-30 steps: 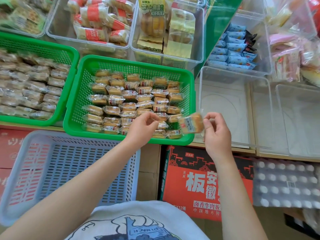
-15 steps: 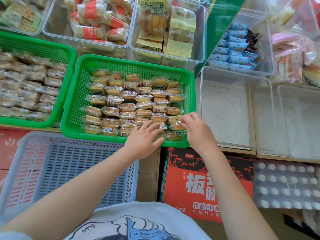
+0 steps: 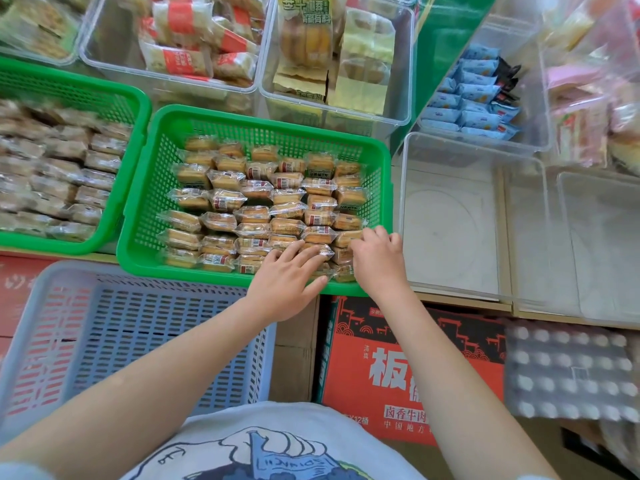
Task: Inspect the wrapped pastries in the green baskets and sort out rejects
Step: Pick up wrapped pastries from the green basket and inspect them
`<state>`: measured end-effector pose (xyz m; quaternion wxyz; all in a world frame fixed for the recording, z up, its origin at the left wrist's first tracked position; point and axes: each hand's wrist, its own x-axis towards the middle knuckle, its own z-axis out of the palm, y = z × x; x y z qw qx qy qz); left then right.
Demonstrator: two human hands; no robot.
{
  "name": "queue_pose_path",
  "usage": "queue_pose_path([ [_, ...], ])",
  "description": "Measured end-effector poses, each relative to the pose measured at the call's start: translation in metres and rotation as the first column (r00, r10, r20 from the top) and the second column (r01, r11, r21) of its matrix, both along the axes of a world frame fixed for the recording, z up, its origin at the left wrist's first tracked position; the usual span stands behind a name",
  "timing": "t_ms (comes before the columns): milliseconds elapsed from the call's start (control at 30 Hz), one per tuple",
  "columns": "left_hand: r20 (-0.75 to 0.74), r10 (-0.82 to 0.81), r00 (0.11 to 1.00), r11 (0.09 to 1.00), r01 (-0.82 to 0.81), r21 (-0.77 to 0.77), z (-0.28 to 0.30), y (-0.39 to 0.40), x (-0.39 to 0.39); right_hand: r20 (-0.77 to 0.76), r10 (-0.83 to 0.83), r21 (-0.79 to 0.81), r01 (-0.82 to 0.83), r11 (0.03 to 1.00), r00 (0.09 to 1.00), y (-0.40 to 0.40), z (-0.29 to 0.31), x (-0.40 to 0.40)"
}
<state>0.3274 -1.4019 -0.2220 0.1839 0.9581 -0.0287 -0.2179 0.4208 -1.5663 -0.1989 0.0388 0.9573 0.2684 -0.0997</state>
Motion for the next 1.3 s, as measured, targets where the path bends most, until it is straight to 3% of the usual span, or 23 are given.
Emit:
queue_pose_path([
  [100, 0.005, -0.002, 1.0, 1.0, 0.002, -0.001, -0.001, 0.001, 0.0, 0.084, -0.061, 0.095, 0.053, 0.994, 0.995, 0.0, -0.002, 0.011],
  [333, 0.001, -0.006, 1.0, 1.0, 0.006, 0.004, 0.0, 0.001, 0.0, 0.065, -0.058, 0.029, 0.056, 0.998, 0.996, 0.009, -0.013, 0.018],
  [500, 0.01, -0.004, 1.0, 1.0, 0.004, -0.01, -0.002, 0.001, 0.001, 0.08, -0.09, 0.225, 0.07, 0.972, 0.993, -0.004, 0.017, 0.02],
  [633, 0.017, 0.0, 1.0, 0.999, 0.001, -0.045, 0.001, 0.001, 0.0, -0.194, -0.184, 0.421, 0.251, 0.872, 0.964, -0.019, 0.057, 0.014],
  [700, 0.017, 0.094, 0.995, 0.979, -0.09, -0.185, 0.005, 0.003, 0.001, -0.351, -0.272, 0.51, 0.427, 0.747, 0.896, -0.023, 0.075, 0.006],
  [733, -0.006, 0.211, 0.978, 0.924, -0.201, -0.326, 0.01, 0.005, 0.002, -0.417, -0.309, 0.551, 0.508, 0.663, 0.855, -0.025, 0.083, 0.001],
  [767, -0.079, 0.353, 0.932, 0.801, -0.345, -0.489, 0.019, 0.007, 0.003, -0.487, -0.336, 0.578, 0.586, 0.567, 0.806, -0.027, 0.088, -0.004],
  [833, -0.341, 0.524, 0.781, 0.387, -0.574, -0.721, 0.043, 0.011, 0.004, -0.655, -0.339, 0.575, 0.737, 0.355, 0.675, -0.026, 0.096, -0.015],
  [900, -0.556, 0.467, 0.688, 0.028, -0.64, -0.768, 0.068, 0.013, 0.004, -0.817, -0.24, 0.507, 0.851, 0.136, 0.524, -0.023, 0.098, -0.024],
  [933, -0.592, 0.428, 0.683, -0.059, -0.632, -0.772, 0.077, 0.014, 0.002, -0.872, -0.171, 0.458, 0.888, 0.045, 0.458, -0.02, 0.098, -0.028],
  [1000, -0.581, 0.418, 0.699, -0.09, -0.605, -0.792, 0.09, 0.015, -0.001, -0.934, -0.043, 0.358, 0.931, -0.074, 0.356, -0.014, 0.096, -0.035],
  [1067, -0.561, 0.444, 0.698, -0.075, -0.595, -0.8, 0.093, 0.016, -0.006, -0.955, 0.044, 0.285, 0.951, -0.118, 0.292, -0.009, 0.093, -0.041],
  [1200, -0.553, 0.484, 0.678, -0.063, -0.604, -0.795, 0.092, 0.023, -0.012, -0.964, 0.09, 0.245, 0.967, -0.072, 0.251, -0.003, 0.087, -0.047],
  [1300, -0.562, 0.484, 0.671, -0.083, -0.604, -0.793, 0.094, 0.027, -0.015, -0.965, 0.028, 0.263, 0.965, 0.008, 0.262, -0.003, 0.085, -0.05],
])
